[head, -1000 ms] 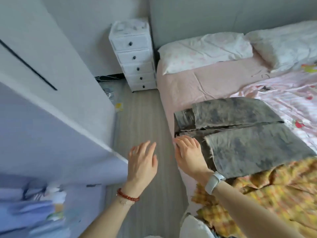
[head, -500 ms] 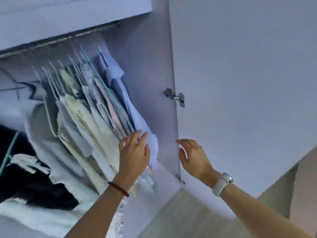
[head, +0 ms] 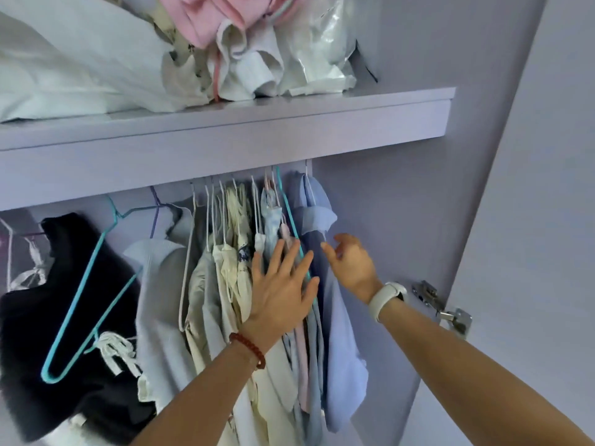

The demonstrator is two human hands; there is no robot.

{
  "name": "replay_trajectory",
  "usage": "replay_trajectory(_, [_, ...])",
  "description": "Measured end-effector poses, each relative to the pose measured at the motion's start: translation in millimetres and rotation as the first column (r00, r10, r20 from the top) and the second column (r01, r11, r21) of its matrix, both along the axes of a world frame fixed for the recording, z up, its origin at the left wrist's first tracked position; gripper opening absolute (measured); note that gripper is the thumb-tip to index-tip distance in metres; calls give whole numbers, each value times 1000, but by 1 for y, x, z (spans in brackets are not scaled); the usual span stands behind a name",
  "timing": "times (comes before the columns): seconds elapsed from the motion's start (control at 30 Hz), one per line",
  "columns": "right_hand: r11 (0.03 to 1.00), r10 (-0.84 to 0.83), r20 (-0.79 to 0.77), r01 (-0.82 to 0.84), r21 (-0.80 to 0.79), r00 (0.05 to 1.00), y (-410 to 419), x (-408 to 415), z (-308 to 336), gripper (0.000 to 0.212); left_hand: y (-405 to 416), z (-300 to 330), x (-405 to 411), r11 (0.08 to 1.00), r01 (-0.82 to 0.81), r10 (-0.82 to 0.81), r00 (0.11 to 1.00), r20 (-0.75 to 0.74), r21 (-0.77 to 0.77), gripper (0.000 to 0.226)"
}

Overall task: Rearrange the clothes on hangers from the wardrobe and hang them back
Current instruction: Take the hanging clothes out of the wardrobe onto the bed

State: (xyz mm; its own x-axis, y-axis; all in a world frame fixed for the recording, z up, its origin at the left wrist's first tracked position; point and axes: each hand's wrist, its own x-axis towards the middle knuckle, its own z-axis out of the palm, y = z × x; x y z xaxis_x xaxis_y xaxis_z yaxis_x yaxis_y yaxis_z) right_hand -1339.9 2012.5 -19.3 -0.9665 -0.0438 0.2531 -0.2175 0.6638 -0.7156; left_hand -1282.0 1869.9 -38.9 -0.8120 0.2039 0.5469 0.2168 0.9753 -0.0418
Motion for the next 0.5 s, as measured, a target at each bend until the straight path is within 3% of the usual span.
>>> replay_trajectory(0.07, [996, 36, 17, -37, 82, 999, -2, -18, -2, 60, -1, -10, -6, 999, 19, -18, 1000, -9, 43, 49])
replay_trajectory(0.17, [980, 81, -94, -62, 188, 992, -1, -38, -3, 64, -5, -22, -7, 991, 11, -5, 999, -44, 136, 48])
replay_trajectory(0.27, [963, 64, -139, -25, 267, 988, -3, -55, 2, 60, -12, -28, -11, 982, 8, -2, 999, -35, 189, 48])
replay_trajectory(0.5, [946, -4, -53, 21, 323, 999, -12, -77, 9, 38, -21, -37, -12, 980, -4, 11, 999, -34, 201, 48])
